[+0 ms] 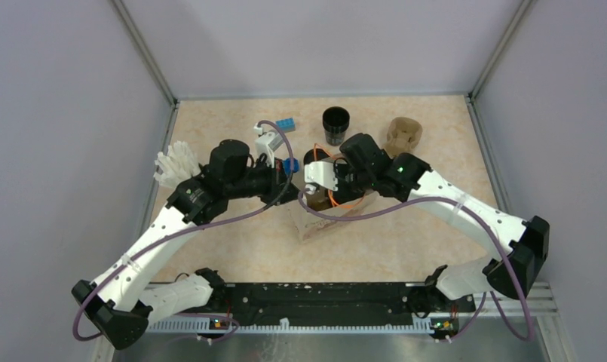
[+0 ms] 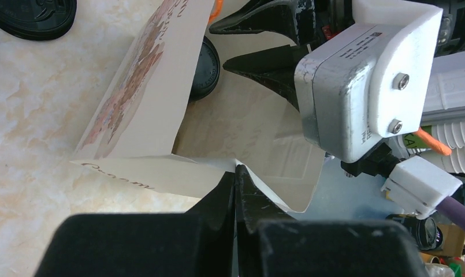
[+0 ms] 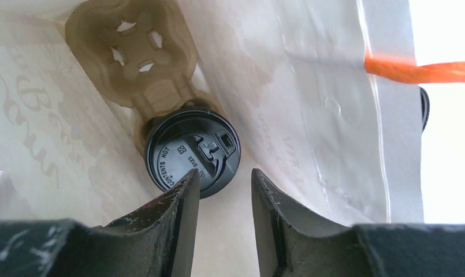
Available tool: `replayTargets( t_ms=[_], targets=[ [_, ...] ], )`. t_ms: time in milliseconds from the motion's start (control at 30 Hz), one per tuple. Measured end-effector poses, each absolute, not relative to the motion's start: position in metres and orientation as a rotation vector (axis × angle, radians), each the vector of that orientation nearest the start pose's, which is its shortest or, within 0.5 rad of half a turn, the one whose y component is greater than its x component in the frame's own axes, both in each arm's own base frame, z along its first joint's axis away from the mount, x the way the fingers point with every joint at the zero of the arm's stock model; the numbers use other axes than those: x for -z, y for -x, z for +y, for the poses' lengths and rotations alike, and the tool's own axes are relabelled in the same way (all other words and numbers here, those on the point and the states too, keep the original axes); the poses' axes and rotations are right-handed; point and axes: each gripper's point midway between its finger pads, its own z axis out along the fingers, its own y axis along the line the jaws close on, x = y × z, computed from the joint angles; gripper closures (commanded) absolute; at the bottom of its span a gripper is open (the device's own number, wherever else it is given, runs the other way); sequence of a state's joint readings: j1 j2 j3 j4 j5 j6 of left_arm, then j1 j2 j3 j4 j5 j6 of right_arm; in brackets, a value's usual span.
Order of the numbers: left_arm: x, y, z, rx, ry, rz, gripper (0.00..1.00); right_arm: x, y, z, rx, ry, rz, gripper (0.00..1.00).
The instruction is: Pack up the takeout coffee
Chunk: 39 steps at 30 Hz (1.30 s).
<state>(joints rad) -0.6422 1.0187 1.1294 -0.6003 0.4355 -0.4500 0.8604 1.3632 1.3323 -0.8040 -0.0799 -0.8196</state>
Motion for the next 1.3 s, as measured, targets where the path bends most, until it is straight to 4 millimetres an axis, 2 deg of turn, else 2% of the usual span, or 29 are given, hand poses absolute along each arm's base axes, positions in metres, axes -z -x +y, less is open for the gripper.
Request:
replayTargets(
  t_ms=[167,467,667,800,1100,1167,1233,1300],
  targets=[
    [-0.282,-0.188,-0.251,1.076,-0.485,2.164,0.99,-0.220,-0.248,0.263,-0.121,1.793,1.606,0.63],
    [-0.283,-0.198,-0.247,1.016,-0.457,2.195,0.97,-0.257,-0.261,0.274,-0.136,1.624,1.622,0.64],
    [-0.281,-0.202,-0.246,0.990,-0.444,2.206,0.92,-0.259,-0.261,0.274,-0.155,1.573,1.658,0.59],
    [-0.279,-0.204,-0.245,0.978,-0.438,2.213,0.82,-0.266,-0.257,0.272,-0.178,1.526,1.672,0.59],
    [-0.286,-0.211,-0.242,0.943,-0.417,2.190,0.64,-0.303,-0.253,0.263,-0.209,1.344,1.650,0.56],
    [-0.291,-0.214,-0.241,0.927,-0.414,2.175,0.53,-0.308,-0.253,0.263,-0.222,1.310,1.652,0.56],
    [-0.297,-0.215,-0.239,0.909,-0.421,2.158,0.37,-0.312,-0.253,0.264,-0.240,1.274,1.656,0.56],
    [-0.306,-0.218,-0.236,0.892,-0.421,2.137,0.28,-0.314,-0.254,0.264,-0.247,1.254,1.664,0.52]
  ],
)
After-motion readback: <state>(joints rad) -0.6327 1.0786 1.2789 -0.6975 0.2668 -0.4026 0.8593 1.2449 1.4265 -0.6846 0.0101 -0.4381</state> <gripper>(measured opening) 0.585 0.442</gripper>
